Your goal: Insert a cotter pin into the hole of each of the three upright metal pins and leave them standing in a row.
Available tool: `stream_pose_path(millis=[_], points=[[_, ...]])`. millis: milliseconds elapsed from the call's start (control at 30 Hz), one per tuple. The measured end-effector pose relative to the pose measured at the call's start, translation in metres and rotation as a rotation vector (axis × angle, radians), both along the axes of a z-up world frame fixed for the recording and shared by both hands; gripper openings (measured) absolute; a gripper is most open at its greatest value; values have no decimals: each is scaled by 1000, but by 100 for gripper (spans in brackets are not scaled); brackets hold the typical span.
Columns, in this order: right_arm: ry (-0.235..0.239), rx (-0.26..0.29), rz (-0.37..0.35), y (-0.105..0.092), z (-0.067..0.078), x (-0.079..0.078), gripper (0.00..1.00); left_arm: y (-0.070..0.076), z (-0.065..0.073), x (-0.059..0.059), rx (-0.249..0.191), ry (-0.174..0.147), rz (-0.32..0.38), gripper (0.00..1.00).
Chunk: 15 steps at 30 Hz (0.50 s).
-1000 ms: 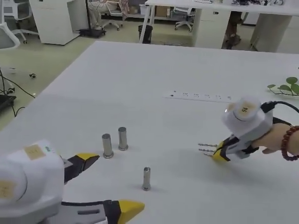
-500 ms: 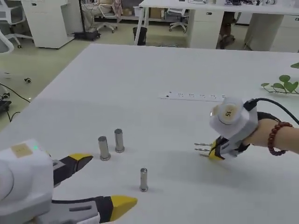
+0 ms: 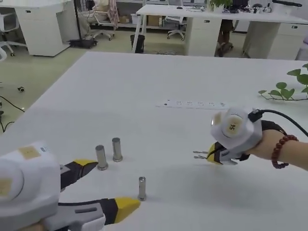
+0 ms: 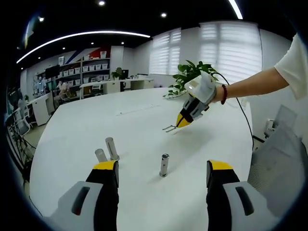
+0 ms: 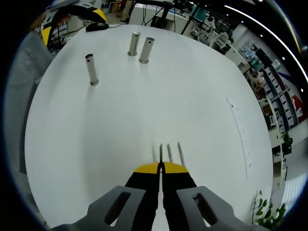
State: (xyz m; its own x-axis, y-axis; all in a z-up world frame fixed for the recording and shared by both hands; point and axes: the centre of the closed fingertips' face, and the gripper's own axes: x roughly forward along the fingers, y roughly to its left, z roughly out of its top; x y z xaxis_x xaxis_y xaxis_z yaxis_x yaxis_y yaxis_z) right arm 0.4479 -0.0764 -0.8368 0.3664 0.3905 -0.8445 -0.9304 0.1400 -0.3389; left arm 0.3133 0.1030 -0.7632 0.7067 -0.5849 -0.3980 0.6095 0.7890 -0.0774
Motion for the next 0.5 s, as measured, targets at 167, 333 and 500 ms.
stream_pose_path(millis=[167, 333, 500], points=[[-83, 53, 30, 16, 25, -9, 1, -6, -1, 2, 9, 8, -21, 62], [-150, 77, 90, 30, 46, -25, 1, -18, -1, 5, 5, 9, -49, 57], [-198, 90, 146, 40, 62, -42, 1, -30, 4, 7, -20, 4, -70, 51]])
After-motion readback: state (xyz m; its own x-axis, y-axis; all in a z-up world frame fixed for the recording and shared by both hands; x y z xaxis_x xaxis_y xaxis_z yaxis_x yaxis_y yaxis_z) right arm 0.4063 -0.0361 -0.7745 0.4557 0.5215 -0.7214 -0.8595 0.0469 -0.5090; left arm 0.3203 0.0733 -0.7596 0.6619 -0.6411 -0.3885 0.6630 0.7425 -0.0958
